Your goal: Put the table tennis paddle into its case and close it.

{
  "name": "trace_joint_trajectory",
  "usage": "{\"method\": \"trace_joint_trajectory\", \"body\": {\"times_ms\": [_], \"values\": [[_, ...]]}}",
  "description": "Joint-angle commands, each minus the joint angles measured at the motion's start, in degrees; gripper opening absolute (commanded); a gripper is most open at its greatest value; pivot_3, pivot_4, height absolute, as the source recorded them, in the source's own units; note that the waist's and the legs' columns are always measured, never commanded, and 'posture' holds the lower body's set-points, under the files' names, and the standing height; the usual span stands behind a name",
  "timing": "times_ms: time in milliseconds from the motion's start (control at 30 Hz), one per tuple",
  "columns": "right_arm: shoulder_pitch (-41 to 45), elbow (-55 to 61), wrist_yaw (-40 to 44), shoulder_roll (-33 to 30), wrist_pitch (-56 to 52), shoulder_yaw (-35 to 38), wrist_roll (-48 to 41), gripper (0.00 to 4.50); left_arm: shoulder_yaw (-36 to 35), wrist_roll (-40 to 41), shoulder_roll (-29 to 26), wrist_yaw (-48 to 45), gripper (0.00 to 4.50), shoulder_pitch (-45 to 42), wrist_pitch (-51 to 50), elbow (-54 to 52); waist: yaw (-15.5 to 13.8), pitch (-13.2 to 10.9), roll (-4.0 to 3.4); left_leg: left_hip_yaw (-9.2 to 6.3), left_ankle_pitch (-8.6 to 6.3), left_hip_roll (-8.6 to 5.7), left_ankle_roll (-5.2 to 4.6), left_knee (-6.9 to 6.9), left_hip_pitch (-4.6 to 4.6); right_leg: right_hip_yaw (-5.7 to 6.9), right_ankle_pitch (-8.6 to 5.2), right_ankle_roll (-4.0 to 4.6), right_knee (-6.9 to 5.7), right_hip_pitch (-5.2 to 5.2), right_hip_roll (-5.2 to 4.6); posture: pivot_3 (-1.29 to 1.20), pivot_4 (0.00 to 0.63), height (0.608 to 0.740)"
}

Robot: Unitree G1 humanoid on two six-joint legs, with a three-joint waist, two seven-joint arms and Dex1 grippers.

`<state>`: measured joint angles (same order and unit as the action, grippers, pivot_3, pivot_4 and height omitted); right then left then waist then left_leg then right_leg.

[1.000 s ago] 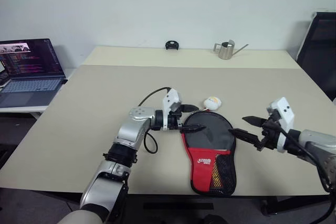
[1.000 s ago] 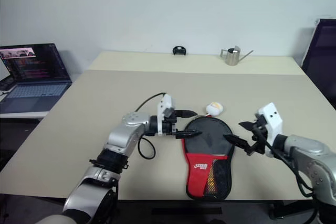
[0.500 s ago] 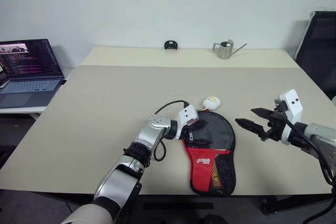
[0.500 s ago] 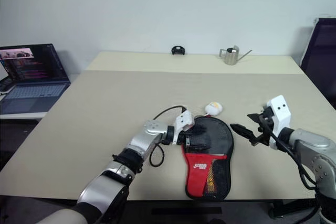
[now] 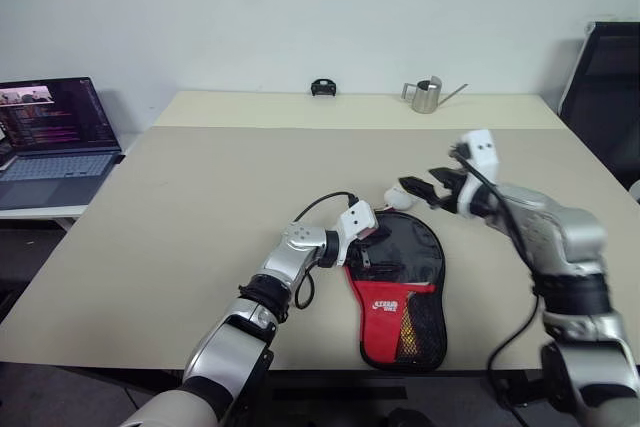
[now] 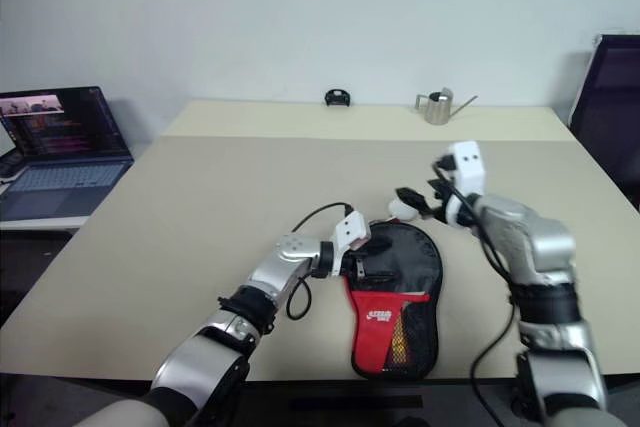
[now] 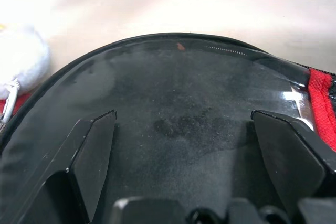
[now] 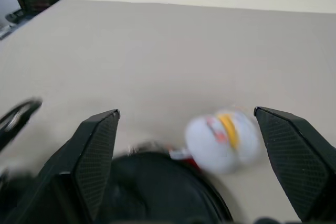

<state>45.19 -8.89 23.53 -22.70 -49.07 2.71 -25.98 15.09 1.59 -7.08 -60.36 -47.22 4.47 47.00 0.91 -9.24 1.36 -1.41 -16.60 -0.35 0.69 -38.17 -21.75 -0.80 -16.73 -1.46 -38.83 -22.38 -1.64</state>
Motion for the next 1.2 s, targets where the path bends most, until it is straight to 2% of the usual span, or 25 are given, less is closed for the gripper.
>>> {"method": "trace_joint_trajectory", "body": {"times_ms": [33,200,400,567,800,933,1133,1200], "values": [[4.7,-11.9,-0.1,2.5,9.7,-1.7,5.5,4.50,0.2,-0.7,0.0,0.3,4.47,1.9,-0.5,-0.8,0.0,0.0,0.00,0.00,0.00,0.00,0.00,-0.02,-0.02,0.00,0.00,0.00,0.03,-0.01,-0.02,0.00,0.150,0.740],[11.2,-31.7,-0.1,6.1,22.1,-2.5,11.5,4.50,0.3,-0.6,-0.2,0.7,4.47,3.1,-1.6,-3.1,0.3,0.0,-0.02,0.04,0.00,-0.01,0.01,0.00,-0.05,-0.02,0.00,0.01,0.07,-0.05,-0.10,0.00,0.150,0.740],[16.3,-47.5,-0.8,8.0,32.7,-1.8,15.9,4.50,0.6,-0.6,-0.7,1.1,4.47,4.6,-3.0,-5.9,0.7,0.0,-0.05,0.06,0.00,0.00,0.01,0.01,-0.04,-0.04,0.00,0.01,0.04,-0.07,-0.10,0.00,0.150,0.740],[17.8,-54.0,-0.7,9.7,36.8,-2.0,18.3,4.50,0.8,-0.7,-1.0,1.4,4.47,5.8,-4.2,-8.0,0.9,0.0,-0.06,0.07,0.01,0.02,0.02,0.01,-0.03,-0.06,0.01,0.01,-0.01,-0.07,-0.11,0.00,0.150,0.740],[18.1,-56.3,-0.6,11.7,38.3,-1.8,20.3,4.50,1.1,-0.7,-1.3,1.9,4.47,6.9,-5.2,-9.8,0.9,0.0,-0.09,0.07,0.01,0.02,0.02,0.01,-0.02,-0.07,0.01,0.01,-0.03,-0.07,-0.12,0.00,0.150,0.740],[18.0,-56.3,-1.4,11.8,39.0,-1.0,20.6,3.61,1.2,-0.9,-1.2,2.4,4.50,7.1,-5.3,-9.8,0.9,0.0,-0.09,0.07,0.01,0.02,0.03,0.01,-0.02,-0.06,0.01,0.01,-0.04,-0.07,-0.12,0.00,0.150,0.740],[17.4,-55.6,-1.2,11.9,38.8,-0.7,20.9,1.56,1.4,-1.7,-1.0,3.7,4.50,6.7,-5.3,-7.9,0.9,0.1,-0.11,0.07,0.01,0.02,0.03,0.00,-0.02,-0.06,0.01,0.01,-0.04,-0.07,-0.12,0.00,0.150,0.740],[17.3,-55.3,-1.3,11.8,38.8,-0.7,21.0,1.14,1.6,-2.1,-0.7,4.5,4.50,6.2,-5.2,-6.6,0.9,0.1,-0.14,0.07,0.01,0.01,0.03,-0.01,-0.01,-0.06,0.01,0.01,-0.05,-0.07,-0.13,0.00,0.150,0.740]]}}
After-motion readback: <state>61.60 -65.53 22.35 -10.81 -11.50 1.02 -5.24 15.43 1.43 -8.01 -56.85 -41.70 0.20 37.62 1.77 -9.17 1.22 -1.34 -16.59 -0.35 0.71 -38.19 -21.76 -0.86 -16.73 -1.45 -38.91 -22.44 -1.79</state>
